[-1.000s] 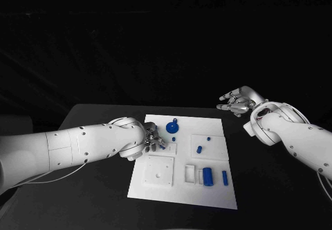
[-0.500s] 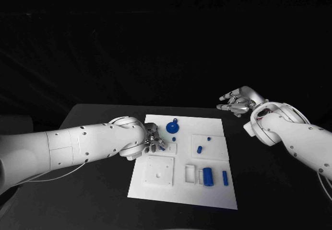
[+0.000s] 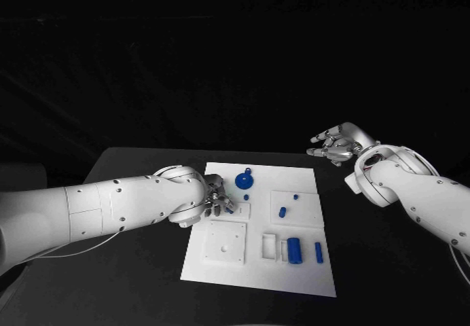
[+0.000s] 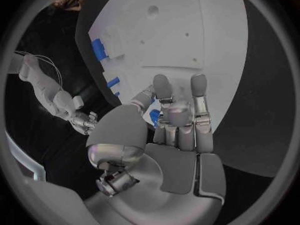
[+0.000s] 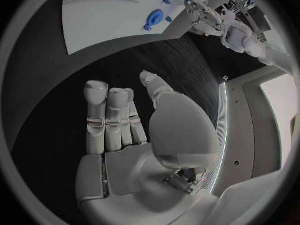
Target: Assemble the parts on the task board
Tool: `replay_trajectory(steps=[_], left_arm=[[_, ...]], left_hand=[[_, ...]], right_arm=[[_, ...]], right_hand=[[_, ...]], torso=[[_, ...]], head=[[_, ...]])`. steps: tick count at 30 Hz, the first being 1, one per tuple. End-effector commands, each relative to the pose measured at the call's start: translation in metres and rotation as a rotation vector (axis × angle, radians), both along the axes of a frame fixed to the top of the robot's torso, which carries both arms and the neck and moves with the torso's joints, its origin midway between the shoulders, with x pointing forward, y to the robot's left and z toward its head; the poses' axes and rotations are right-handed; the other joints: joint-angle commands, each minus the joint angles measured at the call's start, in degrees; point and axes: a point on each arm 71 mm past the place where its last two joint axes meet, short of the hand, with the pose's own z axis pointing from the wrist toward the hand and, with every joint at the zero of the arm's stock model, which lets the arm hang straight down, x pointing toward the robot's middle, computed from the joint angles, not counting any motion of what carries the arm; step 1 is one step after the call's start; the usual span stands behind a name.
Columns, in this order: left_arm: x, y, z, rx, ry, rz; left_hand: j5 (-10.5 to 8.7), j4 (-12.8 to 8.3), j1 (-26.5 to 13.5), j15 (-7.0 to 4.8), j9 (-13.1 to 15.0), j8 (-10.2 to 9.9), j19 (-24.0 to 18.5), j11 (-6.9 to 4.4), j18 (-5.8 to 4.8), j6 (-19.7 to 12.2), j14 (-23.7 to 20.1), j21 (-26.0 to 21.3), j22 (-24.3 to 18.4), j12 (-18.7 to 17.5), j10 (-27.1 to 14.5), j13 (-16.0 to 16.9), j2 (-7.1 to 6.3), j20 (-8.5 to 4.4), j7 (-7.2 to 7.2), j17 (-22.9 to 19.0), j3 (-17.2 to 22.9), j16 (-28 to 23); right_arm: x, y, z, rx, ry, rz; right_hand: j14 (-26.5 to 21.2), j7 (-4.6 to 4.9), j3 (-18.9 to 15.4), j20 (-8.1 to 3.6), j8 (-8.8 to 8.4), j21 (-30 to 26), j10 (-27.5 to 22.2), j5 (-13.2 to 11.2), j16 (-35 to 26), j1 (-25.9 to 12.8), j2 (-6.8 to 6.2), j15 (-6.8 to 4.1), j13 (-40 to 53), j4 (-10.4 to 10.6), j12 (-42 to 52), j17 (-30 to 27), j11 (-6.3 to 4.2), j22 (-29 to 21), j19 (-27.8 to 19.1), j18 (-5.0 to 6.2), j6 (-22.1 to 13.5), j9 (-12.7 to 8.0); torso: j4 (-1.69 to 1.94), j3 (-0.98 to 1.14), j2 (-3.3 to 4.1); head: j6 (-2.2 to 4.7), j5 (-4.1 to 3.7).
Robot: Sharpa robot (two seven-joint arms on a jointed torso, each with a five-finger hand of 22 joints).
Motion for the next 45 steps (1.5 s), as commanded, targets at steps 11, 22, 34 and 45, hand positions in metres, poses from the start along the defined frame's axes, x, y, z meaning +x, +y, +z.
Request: replay_trajectory(steps=[11,22,34,45], left_arm=[[-0.0058,0.0057,0.0066,-0.125,-0.086,0.065],[-0.0048,0.0042,0.0026,-0.083,-0.033,0.059],[0.0009,0.0008,-0.0004,-0.046,-0.012,0.052],[0.0037,-0.0009,-0.0005,-0.035,-0.021,0.051]], left_hand=[[0.15,0.24,0.39,-0.41,26.19,0.39,0.55,-0.80,-0.83,13.83,0.34,-0.11,1.00,0.03,2.34,0.00,0.51,-0.12,-7.16,0.04,0.05,-0.01],[-0.18,0.53,0.61,-0.36,26.18,0.33,0.37,-0.77,-0.87,13.72,0.23,-0.17,1.01,-0.07,2.34,-0.10,0.46,-0.08,-7.12,-0.28,0.05,-0.13],[-0.28,0.60,0.77,-0.30,26.14,0.33,0.30,-0.75,-0.86,13.67,0.12,-0.11,1.04,-0.15,2.34,-0.11,0.47,-0.02,-7.10,-0.39,0.05,-0.14],[-0.27,0.55,0.83,-0.32,26.09,0.32,0.36,-0.74,-0.85,13.66,0.14,0.00,1.04,-0.19,2.34,-0.15,0.47,-0.04,-7.10,-0.63,0.06,-0.18]], right_arm=[[-0.0004,0.0000,-0.0004,0.000,0.001,0.011],[-0.0003,-0.0004,-0.0008,-0.002,0.005,0.010],[-0.0003,-0.0002,-0.0010,-0.002,0.006,0.011],[-0.0002,-0.0002,-0.0015,-0.002,0.007,0.010]], right_hand=[[-0.21,-0.04,0.36,0.04,-0.21,-0.21,-0.21,0.46,-0.10,-0.52,0.07,-0.13,-0.09,0.18,0.37,-0.03,-0.05,4.07,2.30,0.80,0.33,-0.09],[-0.16,-0.04,0.38,0.04,-0.21,-0.02,-0.14,0.51,-0.04,-0.52,0.08,-0.13,-0.09,0.16,0.41,0.02,-0.07,4.11,2.35,0.79,0.36,-0.09],[-0.16,-0.04,0.38,0.04,-0.21,-0.02,-0.14,0.51,-0.04,-0.52,0.08,-0.13,-0.09,0.16,0.41,0.02,-0.07,4.11,2.35,0.79,0.36,-0.09],[-0.16,-0.04,0.38,0.04,-0.21,-0.02,-0.14,0.51,-0.04,-0.52,0.08,-0.13,-0.09,0.16,0.41,0.02,-0.07,4.11,2.35,0.79,0.36,-0.09]], torso=[[0.09,-0.05,-0.04],[-0.02,0.00,0.01],[-0.05,0.00,0.05],[0.00,0.01,0.04]], head=[[-0.02,-0.09],[-0.08,-0.07],[-0.13,-0.08],[-0.17,-0.14]])
